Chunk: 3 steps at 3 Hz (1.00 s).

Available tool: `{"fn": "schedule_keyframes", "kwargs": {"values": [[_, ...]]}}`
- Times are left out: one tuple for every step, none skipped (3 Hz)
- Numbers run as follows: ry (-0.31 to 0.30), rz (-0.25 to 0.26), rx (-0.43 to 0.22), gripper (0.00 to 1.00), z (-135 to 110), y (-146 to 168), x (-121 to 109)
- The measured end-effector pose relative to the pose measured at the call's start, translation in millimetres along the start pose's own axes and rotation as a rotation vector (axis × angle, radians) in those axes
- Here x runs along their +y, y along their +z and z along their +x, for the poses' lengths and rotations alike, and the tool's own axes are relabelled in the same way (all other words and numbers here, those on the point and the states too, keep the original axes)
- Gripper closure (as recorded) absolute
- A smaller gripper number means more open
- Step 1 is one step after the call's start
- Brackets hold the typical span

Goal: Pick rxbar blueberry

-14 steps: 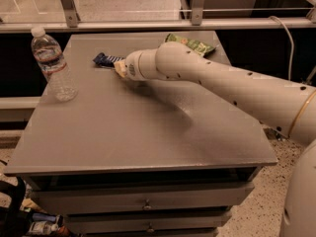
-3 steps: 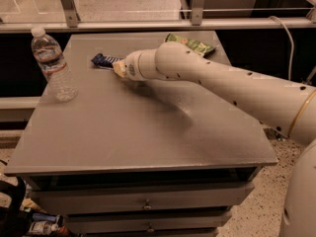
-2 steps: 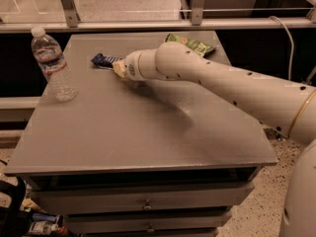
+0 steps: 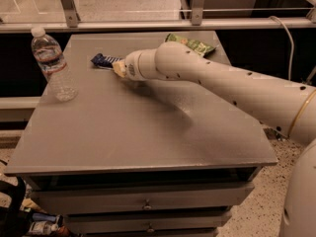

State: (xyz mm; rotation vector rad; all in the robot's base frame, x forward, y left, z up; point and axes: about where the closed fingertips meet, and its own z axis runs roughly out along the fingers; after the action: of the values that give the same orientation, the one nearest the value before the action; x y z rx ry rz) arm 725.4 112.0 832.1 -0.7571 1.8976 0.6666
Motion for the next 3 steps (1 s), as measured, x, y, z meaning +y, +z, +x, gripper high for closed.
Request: {"fn": "schedule_keyframes", "kwargs": {"values": [[0.0,0.0,0.0,1.0,0.0,0.0,0.0],[0.0,0.0,0.0,1.0,-0.1,0.0,0.0],[0.0,0.0,0.0,1.0,-0.1,-0.1,0.1]]}}
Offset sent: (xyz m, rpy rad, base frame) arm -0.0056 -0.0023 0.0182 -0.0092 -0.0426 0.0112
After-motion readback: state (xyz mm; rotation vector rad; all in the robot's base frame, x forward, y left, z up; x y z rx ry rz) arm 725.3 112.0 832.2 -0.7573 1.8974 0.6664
